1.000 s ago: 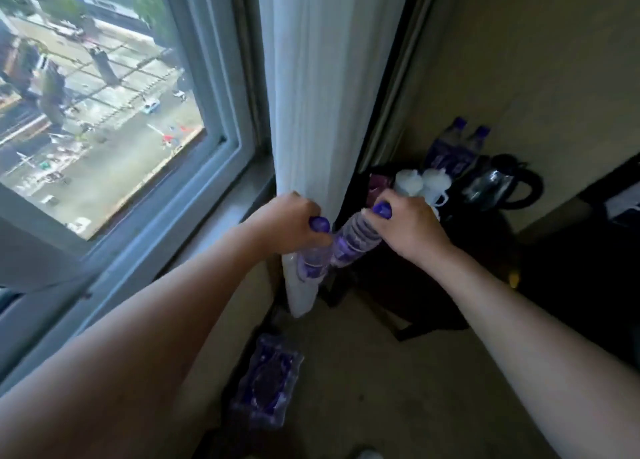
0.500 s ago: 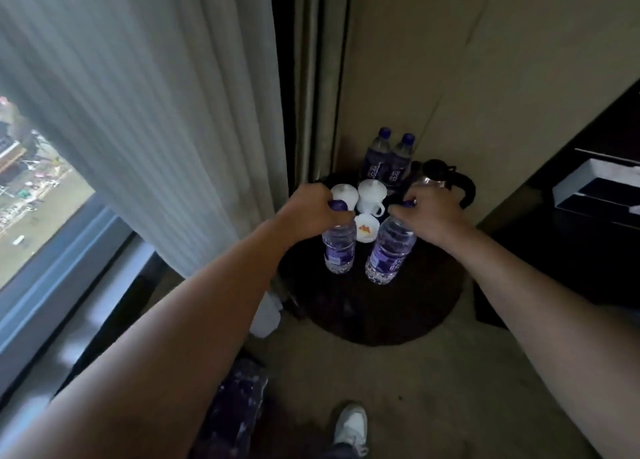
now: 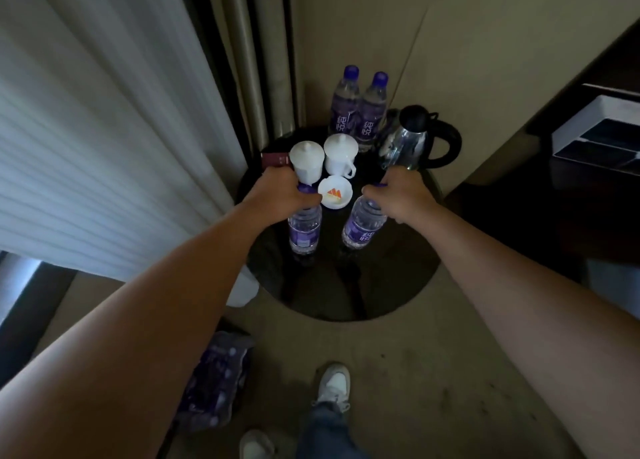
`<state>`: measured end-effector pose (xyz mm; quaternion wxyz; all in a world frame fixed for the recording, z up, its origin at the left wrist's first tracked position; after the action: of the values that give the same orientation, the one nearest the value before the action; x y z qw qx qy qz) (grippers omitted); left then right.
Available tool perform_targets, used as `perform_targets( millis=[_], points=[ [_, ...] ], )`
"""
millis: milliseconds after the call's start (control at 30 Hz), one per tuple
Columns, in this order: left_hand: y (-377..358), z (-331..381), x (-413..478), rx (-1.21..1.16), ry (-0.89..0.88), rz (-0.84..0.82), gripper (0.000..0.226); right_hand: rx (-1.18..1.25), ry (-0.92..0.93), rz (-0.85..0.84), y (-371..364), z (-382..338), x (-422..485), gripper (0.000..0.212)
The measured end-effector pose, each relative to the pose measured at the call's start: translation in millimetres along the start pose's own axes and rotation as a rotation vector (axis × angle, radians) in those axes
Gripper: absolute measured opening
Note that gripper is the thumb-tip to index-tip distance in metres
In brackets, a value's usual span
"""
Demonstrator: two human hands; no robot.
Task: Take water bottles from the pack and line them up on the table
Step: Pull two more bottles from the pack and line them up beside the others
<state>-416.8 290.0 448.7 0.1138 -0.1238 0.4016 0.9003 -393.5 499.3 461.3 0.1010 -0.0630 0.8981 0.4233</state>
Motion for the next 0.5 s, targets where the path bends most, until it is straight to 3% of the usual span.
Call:
perform_targets(
  millis=[200,367,500],
  points=[
    [-10.1,-19.9,7.9,0.103,0.017,-0.072,0.030,0.103,-0.108,0.014,-17.4,17.2,4.4,0.029],
    [-4.3,-17.4,4.1,0.106,-0.093,-0.094,0.023,0.207,-0.222,0.068,-27.2,33.0,5.6,0.025],
    [-6.3,-14.8,4.1,0.076,-0.106,-0.161,0.017,0.169,-0.208,0.079,-30.4,33.8,9.8,0.030]
  ],
)
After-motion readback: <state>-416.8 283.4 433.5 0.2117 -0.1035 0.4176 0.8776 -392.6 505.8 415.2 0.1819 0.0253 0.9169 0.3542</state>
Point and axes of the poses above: each hand's wrist, its own x-axis towards the middle knuckle, its own y-axis out of the back of the hand, z = x × y, the point moved 8 cm from there along x, towards the middle knuckle, and after that the axes turned 10 degrees about y, right-handed, at the moved point
